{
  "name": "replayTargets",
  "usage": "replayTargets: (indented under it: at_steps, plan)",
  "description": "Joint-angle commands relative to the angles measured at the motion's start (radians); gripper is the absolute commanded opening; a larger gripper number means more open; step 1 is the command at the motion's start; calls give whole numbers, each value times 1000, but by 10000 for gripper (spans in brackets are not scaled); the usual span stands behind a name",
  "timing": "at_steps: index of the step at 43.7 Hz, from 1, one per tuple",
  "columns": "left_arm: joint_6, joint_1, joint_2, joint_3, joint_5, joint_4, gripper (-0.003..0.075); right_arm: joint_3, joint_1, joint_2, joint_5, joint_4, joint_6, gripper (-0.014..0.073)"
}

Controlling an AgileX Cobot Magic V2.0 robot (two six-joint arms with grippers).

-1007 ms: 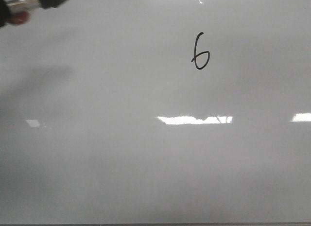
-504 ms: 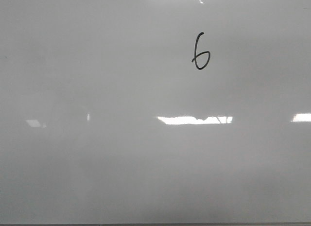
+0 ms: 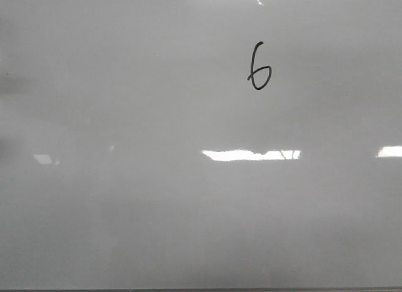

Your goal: Write number 6 on whiteboard

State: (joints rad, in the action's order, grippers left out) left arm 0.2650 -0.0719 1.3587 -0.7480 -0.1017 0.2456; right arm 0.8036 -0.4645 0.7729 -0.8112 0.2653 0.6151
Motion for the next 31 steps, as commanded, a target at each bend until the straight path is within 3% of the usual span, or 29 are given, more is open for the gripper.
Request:
replayTargets:
  at_steps: [1, 5, 11, 15, 25, 31]
  plan:
    - [10, 4, -1, -24, 111, 1, -6, 31, 8, -5, 64, 8, 0, 645]
    - [10, 4, 9, -24, 123, 1, 50, 31, 8, -5, 64, 8, 0, 645]
    - [10, 4, 13, -24, 123, 1, 259, 31, 8, -5, 65, 8, 0, 645]
    - [10, 4, 9, -24, 109, 1, 353, 32, 8, -5, 65, 8, -27, 645]
    - [8, 4, -79, -66, -51, 1, 368, 114, 8, -5, -2, -27, -194, 645]
    - [-3, 4, -170, -126, -220, 13, 368, 185, 20, -5, -119, -143, -390, 645]
